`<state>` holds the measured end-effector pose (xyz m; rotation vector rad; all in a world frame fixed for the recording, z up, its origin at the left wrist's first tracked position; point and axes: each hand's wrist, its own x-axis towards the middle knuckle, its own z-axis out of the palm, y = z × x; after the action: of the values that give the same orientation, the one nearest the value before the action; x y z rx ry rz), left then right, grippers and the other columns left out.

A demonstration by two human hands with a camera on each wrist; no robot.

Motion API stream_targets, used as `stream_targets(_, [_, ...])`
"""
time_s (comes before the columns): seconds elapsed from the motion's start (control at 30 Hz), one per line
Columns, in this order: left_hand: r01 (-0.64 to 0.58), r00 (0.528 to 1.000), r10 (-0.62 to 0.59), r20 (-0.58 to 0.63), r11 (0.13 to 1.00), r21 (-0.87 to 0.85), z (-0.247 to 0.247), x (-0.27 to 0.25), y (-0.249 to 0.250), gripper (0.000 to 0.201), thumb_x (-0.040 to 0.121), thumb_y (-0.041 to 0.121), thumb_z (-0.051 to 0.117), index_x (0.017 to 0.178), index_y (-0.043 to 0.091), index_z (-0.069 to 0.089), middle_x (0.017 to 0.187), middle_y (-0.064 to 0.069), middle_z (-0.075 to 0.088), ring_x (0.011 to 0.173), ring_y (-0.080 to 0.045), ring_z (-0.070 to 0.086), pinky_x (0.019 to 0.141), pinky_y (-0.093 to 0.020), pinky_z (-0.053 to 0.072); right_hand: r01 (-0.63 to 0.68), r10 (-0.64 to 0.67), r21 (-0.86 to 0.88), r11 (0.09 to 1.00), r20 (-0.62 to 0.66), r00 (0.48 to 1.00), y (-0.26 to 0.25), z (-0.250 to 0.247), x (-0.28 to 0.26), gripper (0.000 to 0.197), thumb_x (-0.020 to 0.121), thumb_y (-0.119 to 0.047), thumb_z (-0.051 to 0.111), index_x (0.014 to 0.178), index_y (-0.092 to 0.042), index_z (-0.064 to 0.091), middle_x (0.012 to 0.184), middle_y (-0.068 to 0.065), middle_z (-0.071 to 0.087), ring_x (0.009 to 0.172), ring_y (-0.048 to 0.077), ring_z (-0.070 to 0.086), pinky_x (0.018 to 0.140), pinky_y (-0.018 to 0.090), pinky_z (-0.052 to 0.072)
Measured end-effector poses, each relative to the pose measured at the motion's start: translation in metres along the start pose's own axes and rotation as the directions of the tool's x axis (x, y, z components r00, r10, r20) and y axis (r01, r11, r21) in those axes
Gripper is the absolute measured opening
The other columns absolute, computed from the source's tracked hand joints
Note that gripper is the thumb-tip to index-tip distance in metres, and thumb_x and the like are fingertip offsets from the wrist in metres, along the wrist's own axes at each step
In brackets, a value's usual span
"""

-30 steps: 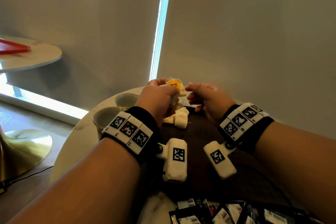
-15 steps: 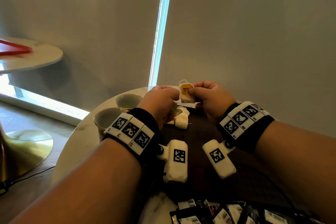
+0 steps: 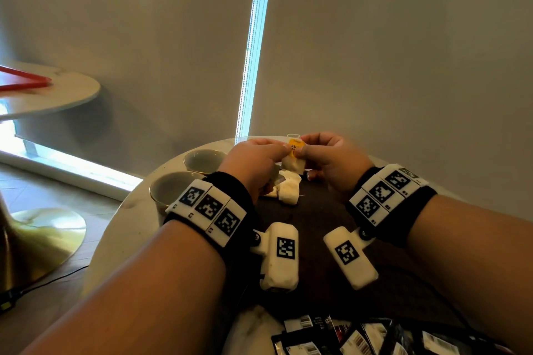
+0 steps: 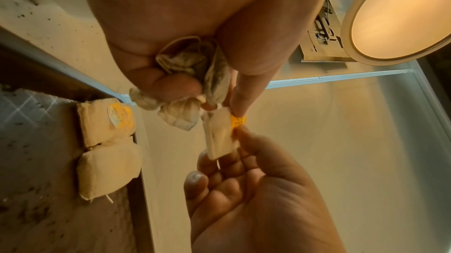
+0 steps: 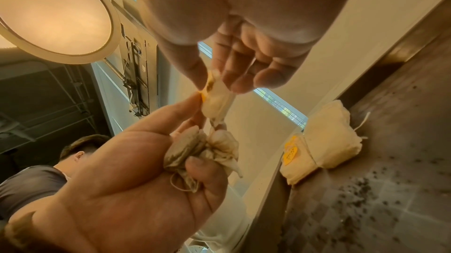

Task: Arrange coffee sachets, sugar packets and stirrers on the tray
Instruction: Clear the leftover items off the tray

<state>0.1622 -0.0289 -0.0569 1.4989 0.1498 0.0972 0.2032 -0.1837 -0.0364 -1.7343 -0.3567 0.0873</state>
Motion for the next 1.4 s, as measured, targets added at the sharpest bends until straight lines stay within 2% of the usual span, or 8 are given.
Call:
stream_targets(0.17, [-0.082, 0.984, 0.054, -0.170, 0.983, -0.164, -0.001, -0.001, 0.007, 0.039, 0.086, 0.037, 0.063, 0.115, 0.012, 0.068, 0.074, 0.004, 0.057, 0.065, -0.015, 0.052, 0.065, -0.041, 0.048, -0.066, 0.062, -0.114, 0.991, -0.039, 0.997, 0.001, -0.002, 0.006, 0.013, 0.088, -0.004, 0.071, 0.093, -0.014, 0.064, 0.091, 0.011, 0.072, 0.069, 0.019, 0.064, 0.054, 0.027, 0.047])
stream_targets(0.23, [-0.145, 0.965, 0.070, -0.254, 0.946, -0.290, -0.003, -0.002, 0.012, 0.049, 0.080, 0.038, 0.057, 0.119, 0.010, 0.067, 0.079, 0.001, 0.057, 0.068, -0.016, 0.052, 0.068, -0.041, 0.046, -0.123, 0.115, -0.184, 0.975, -0.055, 0.992, 0.002, -0.001, 0.012, 0.014, 0.088, -0.002, 0.069, 0.089, -0.014, 0.061, 0.086, 0.009, 0.070, 0.062, 0.016, 0.061, 0.050, 0.026, 0.043])
stream_targets(0.33, [-0.225, 0.939, 0.111, -0.326, 0.915, -0.336, -0.005, -0.008, 0.018, 0.029, 0.079, 0.043, 0.048, 0.094, 0.025, 0.066, 0.090, 0.001, 0.059, 0.083, -0.021, 0.058, 0.075, -0.042, 0.051, -0.153, 0.154, -0.413, 0.898, -0.032, 0.988, 0.001, 0.004, 0.021, 0.009, 0.090, -0.010, 0.067, 0.085, -0.016, 0.064, 0.082, 0.006, 0.068, 0.062, 0.013, 0.059, 0.051, 0.026, 0.044])
stream_targets(0.47, [-0.251, 0.924, 0.109, -0.367, 0.897, -0.364, -0.009, -0.009, 0.020, 0.021, 0.085, 0.042, 0.046, 0.088, 0.029, 0.062, 0.088, 0.003, 0.059, 0.087, -0.023, 0.059, 0.078, -0.043, 0.052, -0.100, 0.190, -0.679, 0.727, 0.059, 0.980, -0.005, 0.017, 0.029, 0.015, 0.091, -0.024, 0.066, 0.095, -0.012, 0.074, 0.086, 0.004, 0.068, 0.072, 0.014, 0.057, 0.063, 0.027, 0.045])
stream_targets(0.73, [-0.239, 0.931, 0.085, -0.356, 0.877, -0.417, -0.010, -0.010, 0.021, 0.025, 0.089, 0.043, 0.048, 0.091, 0.024, 0.064, 0.087, -0.001, 0.058, 0.083, -0.023, 0.057, 0.072, -0.041, 0.049, -0.037, 0.245, -0.838, 0.544, 0.117, 0.962, -0.008, 0.040, 0.041, 0.026, 0.093, -0.027, 0.066, 0.111, -0.010, 0.074, 0.102, 0.001, 0.072, 0.085, 0.013, 0.062, 0.076, 0.026, 0.050])
stream_targets(1.03, [-0.227, 0.932, 0.062, -0.357, 0.868, -0.442, -0.010, -0.008, 0.020, 0.027, 0.096, 0.042, 0.048, 0.090, 0.021, 0.065, 0.086, -0.001, 0.060, 0.087, -0.024, 0.058, 0.079, -0.044, 0.050, -0.028, 0.265, -0.954, 0.299, 0.054, 0.963, 0.000, 0.052, 0.058, 0.046, 0.094, -0.038, 0.065, 0.130, -0.009, 0.063, 0.128, 0.009, 0.064, 0.119, 0.026, 0.059, 0.104, 0.042, 0.049])
stream_targets(1.2, [-0.256, 0.928, 0.110, -0.356, 0.882, -0.395, -0.009, -0.011, 0.021, 0.026, 0.086, 0.045, 0.045, 0.091, 0.026, 0.062, 0.092, 0.000, 0.061, 0.092, -0.025, 0.059, 0.095, -0.054, 0.053, -0.023, 0.278, -0.962, 0.271, 0.055, 0.959, 0.003, 0.052, 0.061, 0.043, 0.095, -0.036, 0.064, 0.129, -0.009, 0.065, 0.126, 0.009, 0.065, 0.117, 0.026, 0.060, 0.103, 0.041, 0.050])
stream_targets(1.4, [-0.207, 0.934, 0.031, -0.357, 0.859, -0.468, -0.009, -0.012, 0.022, 0.030, 0.099, 0.042, 0.046, 0.095, 0.020, 0.065, 0.089, -0.003, 0.060, 0.086, -0.024, 0.058, 0.076, -0.044, 0.051, -0.073, 0.188, -0.862, 0.501, 0.026, 0.982, 0.002, 0.042, 0.058, 0.030, 0.092, -0.021, 0.064, 0.119, -0.013, 0.070, 0.114, 0.004, 0.068, 0.108, 0.024, 0.063, 0.090, 0.035, 0.053])
